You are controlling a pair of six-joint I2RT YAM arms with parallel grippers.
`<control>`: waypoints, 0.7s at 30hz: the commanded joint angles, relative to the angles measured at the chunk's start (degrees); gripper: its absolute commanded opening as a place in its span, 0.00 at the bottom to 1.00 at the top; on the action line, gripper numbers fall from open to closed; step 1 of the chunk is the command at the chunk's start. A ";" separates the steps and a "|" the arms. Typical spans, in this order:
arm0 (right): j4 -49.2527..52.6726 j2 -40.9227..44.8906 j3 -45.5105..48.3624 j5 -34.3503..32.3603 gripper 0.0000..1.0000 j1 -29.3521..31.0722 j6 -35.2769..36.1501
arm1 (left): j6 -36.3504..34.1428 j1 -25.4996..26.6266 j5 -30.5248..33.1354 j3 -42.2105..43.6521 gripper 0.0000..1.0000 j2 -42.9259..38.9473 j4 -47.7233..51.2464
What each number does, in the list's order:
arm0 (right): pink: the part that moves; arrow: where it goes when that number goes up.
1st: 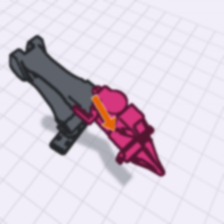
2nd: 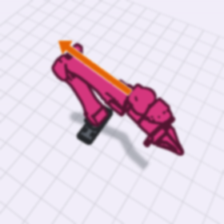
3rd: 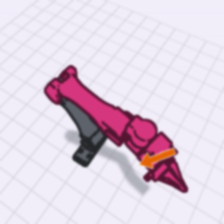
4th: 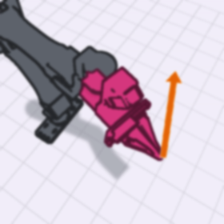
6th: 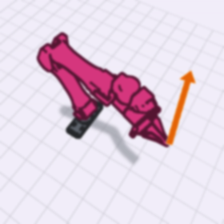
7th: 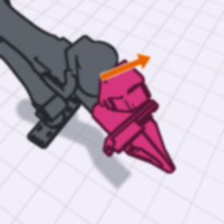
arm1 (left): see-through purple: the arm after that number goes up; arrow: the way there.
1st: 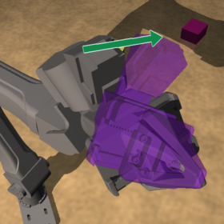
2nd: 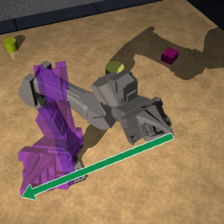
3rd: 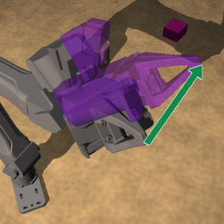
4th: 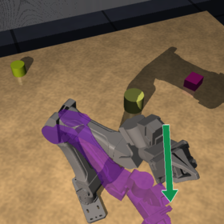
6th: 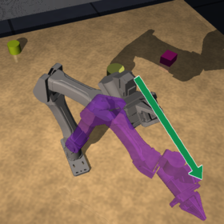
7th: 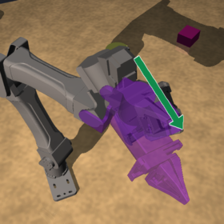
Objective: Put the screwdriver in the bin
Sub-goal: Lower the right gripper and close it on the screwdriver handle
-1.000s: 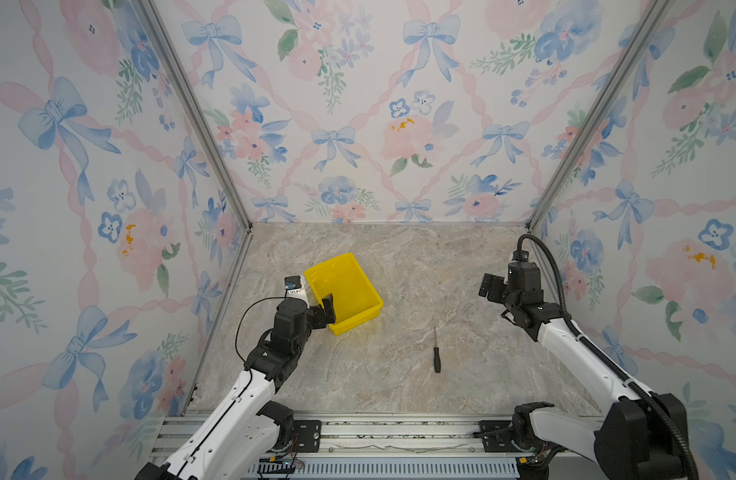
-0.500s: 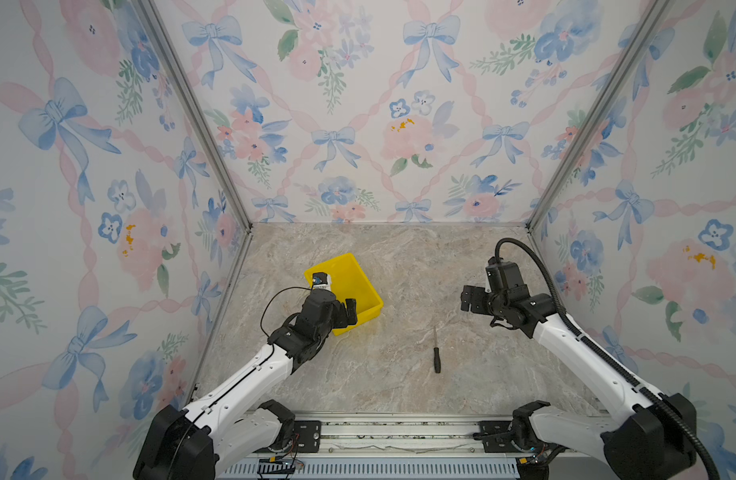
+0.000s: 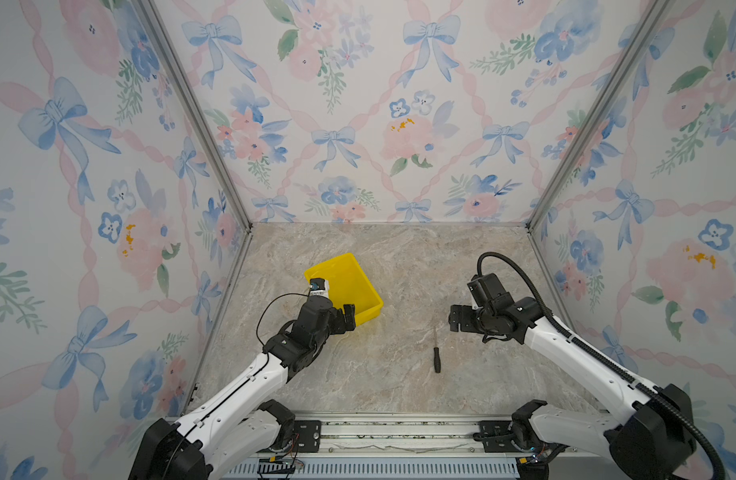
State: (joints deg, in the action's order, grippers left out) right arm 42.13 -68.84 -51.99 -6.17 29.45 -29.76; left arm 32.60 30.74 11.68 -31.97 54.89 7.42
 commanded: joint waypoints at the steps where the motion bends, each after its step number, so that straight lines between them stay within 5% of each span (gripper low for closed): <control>1: 0.05 -1.76 2.42 1.60 0.97 2.54 -2.80 | -1.41 0.20 0.32 1.01 0.98 -1.11 0.41; 12: -2.92 -10.17 3.91 3.12 1.00 9.03 -2.36 | -5.13 0.12 -0.40 1.29 0.98 0.15 0.39; 21: -5.77 -15.59 5.96 2.45 0.92 11.84 -3.71 | -9.22 0.09 -0.75 0.17 0.98 1.57 0.23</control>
State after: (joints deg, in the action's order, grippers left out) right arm 37.41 -83.42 -46.61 -3.42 40.03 -32.45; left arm 26.24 30.72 11.38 -31.14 56.36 7.40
